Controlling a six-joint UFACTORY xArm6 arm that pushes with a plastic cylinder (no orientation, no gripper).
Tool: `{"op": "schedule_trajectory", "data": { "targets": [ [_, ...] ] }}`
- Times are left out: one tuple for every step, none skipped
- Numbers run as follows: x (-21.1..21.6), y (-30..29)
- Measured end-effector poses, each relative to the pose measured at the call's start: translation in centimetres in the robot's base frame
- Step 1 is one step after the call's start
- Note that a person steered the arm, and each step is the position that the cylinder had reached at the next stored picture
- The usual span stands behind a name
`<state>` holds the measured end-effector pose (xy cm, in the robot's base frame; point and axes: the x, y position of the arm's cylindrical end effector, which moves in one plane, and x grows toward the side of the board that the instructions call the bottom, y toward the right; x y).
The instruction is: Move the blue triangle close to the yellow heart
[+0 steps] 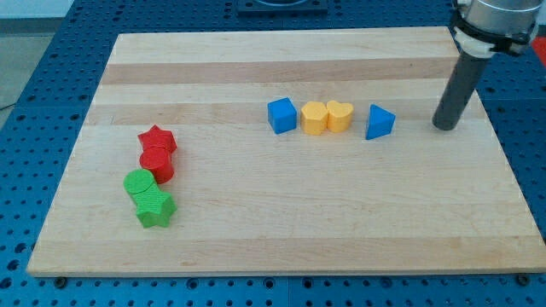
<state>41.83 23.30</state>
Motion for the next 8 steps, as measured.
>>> {"op": "schedule_trajectory", "data": {
  "targets": [
    [0.0, 0.3],
    [0.1, 0.3],
    [2.8, -1.3],
    [3.1, -5.6],
    [2.4, -9.9],
    [1.2, -12.7],
    [0.3, -13.0],
    [0.3, -12.7]
  ]
}}
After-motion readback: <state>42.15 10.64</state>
